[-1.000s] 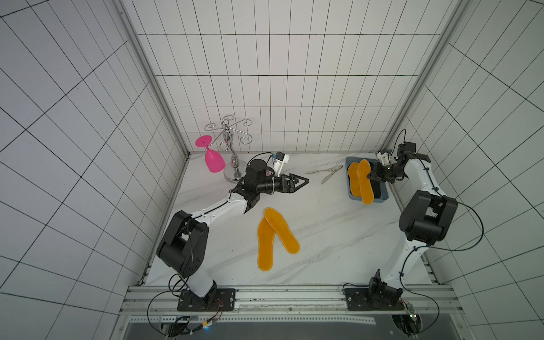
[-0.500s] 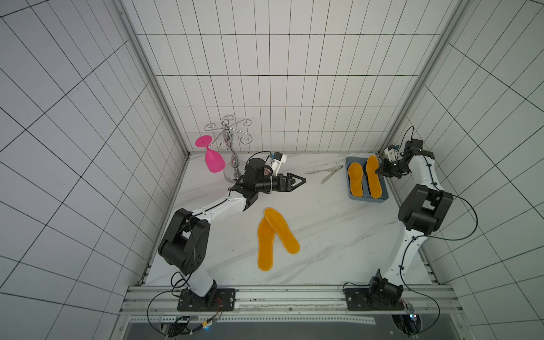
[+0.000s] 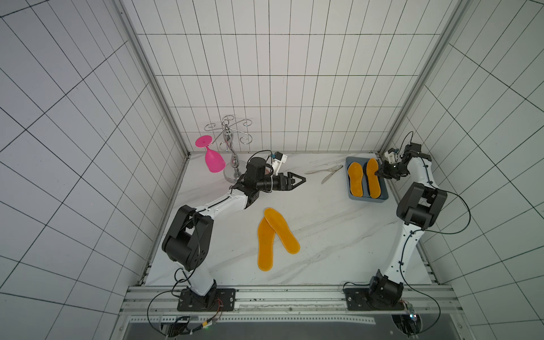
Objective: Put the insoles into the storage box
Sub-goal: Place the insole in the storage box.
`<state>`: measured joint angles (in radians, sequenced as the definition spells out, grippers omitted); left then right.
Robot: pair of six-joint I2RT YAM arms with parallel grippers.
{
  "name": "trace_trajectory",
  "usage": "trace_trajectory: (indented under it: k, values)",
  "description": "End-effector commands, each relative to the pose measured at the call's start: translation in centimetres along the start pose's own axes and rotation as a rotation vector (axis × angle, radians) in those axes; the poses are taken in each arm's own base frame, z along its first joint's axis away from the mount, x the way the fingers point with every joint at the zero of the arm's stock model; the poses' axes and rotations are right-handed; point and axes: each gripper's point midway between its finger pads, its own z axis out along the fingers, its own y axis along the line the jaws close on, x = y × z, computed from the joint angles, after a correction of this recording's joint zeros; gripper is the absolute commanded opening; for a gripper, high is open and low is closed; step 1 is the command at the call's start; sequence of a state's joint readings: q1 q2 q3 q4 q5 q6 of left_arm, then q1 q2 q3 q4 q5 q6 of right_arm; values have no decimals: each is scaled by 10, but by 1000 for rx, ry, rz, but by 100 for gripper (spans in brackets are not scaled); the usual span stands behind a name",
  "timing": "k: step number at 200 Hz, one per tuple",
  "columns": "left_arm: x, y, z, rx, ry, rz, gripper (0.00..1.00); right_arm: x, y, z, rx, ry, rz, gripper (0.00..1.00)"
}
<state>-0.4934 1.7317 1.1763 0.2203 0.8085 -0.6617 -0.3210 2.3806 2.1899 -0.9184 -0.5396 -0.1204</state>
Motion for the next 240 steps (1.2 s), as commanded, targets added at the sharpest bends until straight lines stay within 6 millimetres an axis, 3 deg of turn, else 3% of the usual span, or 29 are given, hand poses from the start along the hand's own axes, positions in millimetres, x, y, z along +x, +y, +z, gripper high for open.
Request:
trace_trajectory:
  k: [1, 40, 114, 172, 240]
  values:
    - [-4, 6, 3, -2, 4, 4, 99, -3, 5, -3, -43, -5, 5, 0]
    - [-2, 10, 6, -7, 12, -5, 99, 4, 2, 2, -70, 15, 23, 0]
    - [4, 15, 5, -28, 34, -19, 99, 16, -24, 23, 4, 69, 22, 0]
    - [9, 21, 6, -47, 50, -30, 99, 17, -41, 28, 132, 93, -13, 0]
    - [10, 23, 8, -61, 54, -34, 99, 14, -45, 30, 177, 90, -17, 3]
